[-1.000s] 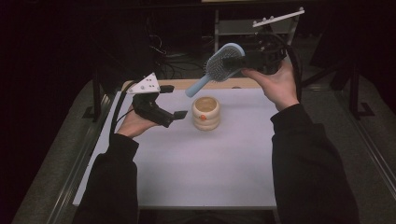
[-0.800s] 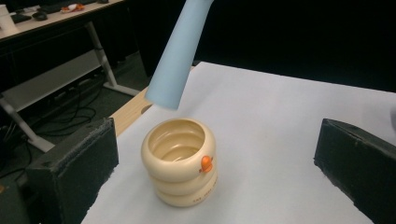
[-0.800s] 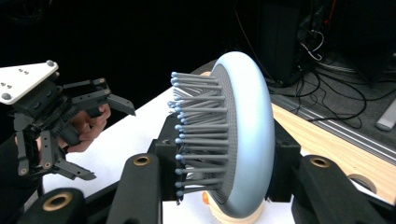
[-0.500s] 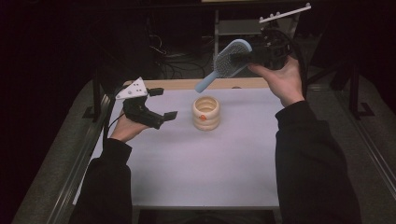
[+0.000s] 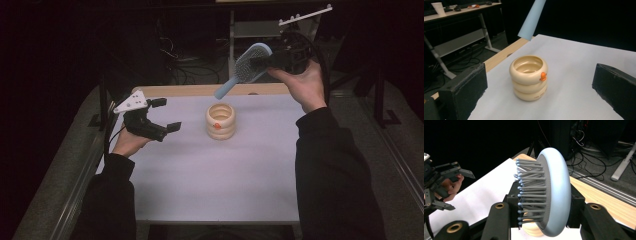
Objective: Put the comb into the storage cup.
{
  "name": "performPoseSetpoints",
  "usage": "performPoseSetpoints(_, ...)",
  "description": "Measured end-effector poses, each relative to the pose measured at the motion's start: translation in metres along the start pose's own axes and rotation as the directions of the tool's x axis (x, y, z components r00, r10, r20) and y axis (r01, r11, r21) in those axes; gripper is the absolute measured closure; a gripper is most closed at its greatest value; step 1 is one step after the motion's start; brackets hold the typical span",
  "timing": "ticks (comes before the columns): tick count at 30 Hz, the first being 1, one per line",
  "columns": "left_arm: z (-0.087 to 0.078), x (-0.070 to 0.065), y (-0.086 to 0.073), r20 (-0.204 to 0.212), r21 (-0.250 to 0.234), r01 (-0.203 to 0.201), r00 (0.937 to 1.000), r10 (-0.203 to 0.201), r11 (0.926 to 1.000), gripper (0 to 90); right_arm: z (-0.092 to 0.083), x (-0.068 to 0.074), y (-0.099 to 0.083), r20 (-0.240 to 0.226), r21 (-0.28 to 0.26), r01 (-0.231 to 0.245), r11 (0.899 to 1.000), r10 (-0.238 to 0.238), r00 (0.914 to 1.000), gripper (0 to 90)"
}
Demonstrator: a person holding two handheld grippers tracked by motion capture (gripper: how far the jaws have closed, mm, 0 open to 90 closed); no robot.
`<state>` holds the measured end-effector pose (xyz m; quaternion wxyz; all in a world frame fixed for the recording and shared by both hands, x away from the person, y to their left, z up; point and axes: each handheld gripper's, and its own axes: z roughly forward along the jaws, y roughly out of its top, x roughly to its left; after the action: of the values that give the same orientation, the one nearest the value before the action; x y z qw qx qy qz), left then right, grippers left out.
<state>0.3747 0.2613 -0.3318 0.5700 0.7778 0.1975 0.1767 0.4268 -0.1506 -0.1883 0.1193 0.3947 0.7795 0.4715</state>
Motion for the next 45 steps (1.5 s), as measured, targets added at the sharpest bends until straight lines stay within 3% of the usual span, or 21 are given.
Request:
performPoseSetpoints(11, -0.019, 0.001, -0.012, -0.033, -0.040, -0.006, 0.9994, 0.005, 0.9992, 0.0, 0.008, -0.005, -0.003, 0.020, 0.037, 0.005, 0.999, -0.006, 0.9998, 57.1)
performPoseSetpoints(26, -0.030, 0.002, -0.035, -0.053, -0.010, 0.024, 0.9983, -0.025, 0.9997, 0.0, 0.025, -0.012, -0.013, 0.024, 0.080, 0.000, 0.997, -0.002, 0.9997, 57.0)
performPoseSetpoints(45, -0.038, 0.002, -0.060, -0.071, -0.007, 0.047, 0.9963, -0.048, 0.9989, 0.0, 0.049, -0.017, -0.025, 0.027, 0.134, -0.005, 0.991, 0.002, 0.9996, 56.8)
